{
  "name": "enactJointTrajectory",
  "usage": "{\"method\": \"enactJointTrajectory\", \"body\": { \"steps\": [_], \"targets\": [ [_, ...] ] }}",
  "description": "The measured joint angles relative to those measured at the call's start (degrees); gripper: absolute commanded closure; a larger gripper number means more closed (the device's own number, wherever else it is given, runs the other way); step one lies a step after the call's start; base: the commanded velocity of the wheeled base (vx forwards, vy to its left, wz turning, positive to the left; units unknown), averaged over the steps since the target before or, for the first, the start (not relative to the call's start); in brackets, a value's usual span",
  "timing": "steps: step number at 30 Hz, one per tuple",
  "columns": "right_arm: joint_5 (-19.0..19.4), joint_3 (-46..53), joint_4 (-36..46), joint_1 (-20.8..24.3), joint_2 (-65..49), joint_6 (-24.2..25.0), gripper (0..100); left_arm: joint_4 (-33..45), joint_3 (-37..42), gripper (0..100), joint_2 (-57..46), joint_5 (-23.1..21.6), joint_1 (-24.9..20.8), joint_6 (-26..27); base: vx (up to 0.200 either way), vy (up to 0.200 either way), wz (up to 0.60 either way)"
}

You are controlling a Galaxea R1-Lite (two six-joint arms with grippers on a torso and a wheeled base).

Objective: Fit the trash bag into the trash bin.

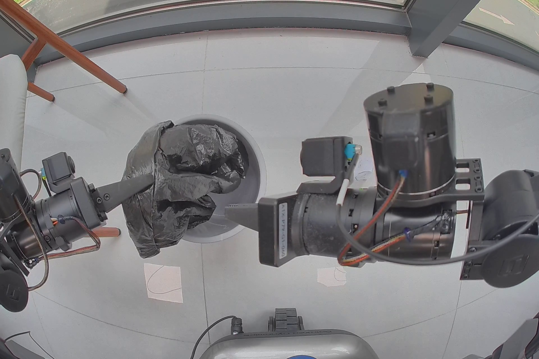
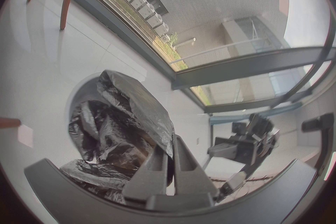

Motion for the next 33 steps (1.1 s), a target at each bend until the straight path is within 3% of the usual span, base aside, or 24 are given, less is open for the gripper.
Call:
{"method": "enactJointTrajectory", "body": {
  "steps": [9, 21, 28, 29, 33],
  "targets": [
    [-0.5, -1.2, 0.0, 0.1, 1.1, -0.1, 100, 27.8, -14.1, 100, -0.1, 9.2, -2.4, 18.7, 0.000, 0.000, 0.00],
    [-2.5, -3.6, 0.4, -1.4, 2.5, -1.3, 100, 56.4, -28.3, 100, 0.8, 13.3, -7.1, 62.6, 0.000, 0.000, 0.00],
    [-4.3, -5.1, 0.3, -4.0, 4.0, -4.0, 100, 63.2, -31.4, 100, 1.3, 17.1, -7.8, 89.4, 0.000, 0.000, 0.00],
    [-4.4, -5.3, 0.3, -4.2, 4.2, -4.2, 0, 64.4, -31.5, 100, 1.3, 17.8, -7.8, 93.0, 0.000, 0.000, 0.00],
    [-4.9, -5.4, 0.5, -4.9, 4.9, -5.1, 0, 68.8, -32.0, 100, 1.4, 21.6, -8.0, 107.1, 0.000, 0.000, 0.00]
  ]
}}
